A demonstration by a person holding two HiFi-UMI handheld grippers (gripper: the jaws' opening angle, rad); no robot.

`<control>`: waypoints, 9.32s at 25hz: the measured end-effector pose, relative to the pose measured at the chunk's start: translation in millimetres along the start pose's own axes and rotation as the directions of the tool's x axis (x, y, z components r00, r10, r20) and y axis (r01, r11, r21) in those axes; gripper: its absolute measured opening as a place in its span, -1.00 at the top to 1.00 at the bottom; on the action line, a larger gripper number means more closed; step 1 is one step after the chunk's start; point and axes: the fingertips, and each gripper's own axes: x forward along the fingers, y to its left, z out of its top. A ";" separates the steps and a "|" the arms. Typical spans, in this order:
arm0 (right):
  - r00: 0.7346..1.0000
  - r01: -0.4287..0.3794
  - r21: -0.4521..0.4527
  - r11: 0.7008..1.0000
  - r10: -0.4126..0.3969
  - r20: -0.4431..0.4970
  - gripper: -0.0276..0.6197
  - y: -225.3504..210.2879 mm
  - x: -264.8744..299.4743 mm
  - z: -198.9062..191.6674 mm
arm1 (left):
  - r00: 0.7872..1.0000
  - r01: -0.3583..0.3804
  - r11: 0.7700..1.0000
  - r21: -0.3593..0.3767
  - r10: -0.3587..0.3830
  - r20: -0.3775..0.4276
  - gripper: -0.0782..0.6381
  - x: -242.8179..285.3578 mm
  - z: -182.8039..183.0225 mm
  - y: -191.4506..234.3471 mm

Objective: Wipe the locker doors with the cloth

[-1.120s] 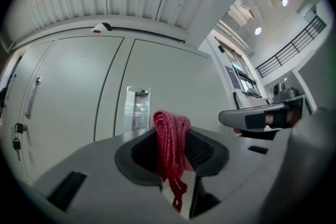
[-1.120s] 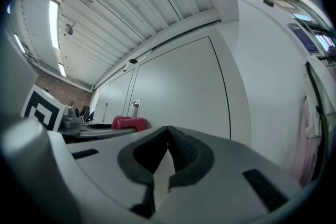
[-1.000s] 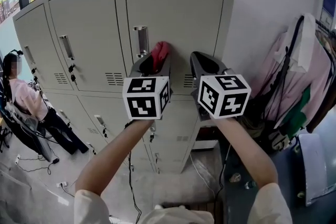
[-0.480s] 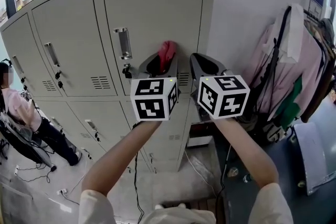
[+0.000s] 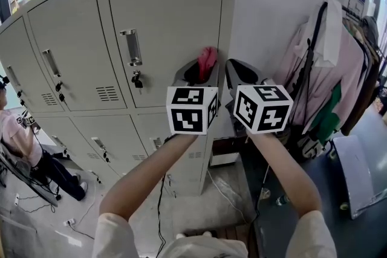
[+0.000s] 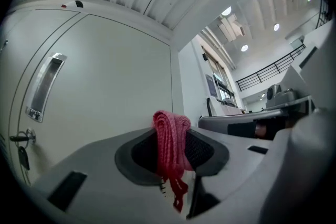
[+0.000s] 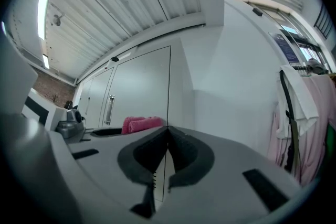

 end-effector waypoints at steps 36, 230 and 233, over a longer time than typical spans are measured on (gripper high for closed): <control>0.980 -0.198 0.036 0.980 0.198 -0.016 0.91 110.0 39.1 -33.1 | 0.945 -0.327 0.945 0.029 0.327 -0.003 0.44 -95.0 -18.2 133.1; 0.988 0.074 0.090 0.993 -0.085 0.132 0.91 -1.2 -83.8 -78.6 | 0.995 0.019 0.999 0.035 -0.022 0.097 0.44 -116.4 -63.2 -25.4; 0.989 0.075 0.039 0.996 -0.079 0.124 0.91 11.2 -99.5 -81.7 | 0.996 -0.015 0.999 0.048 0.010 0.093 0.44 -154.8 -61.8 -15.4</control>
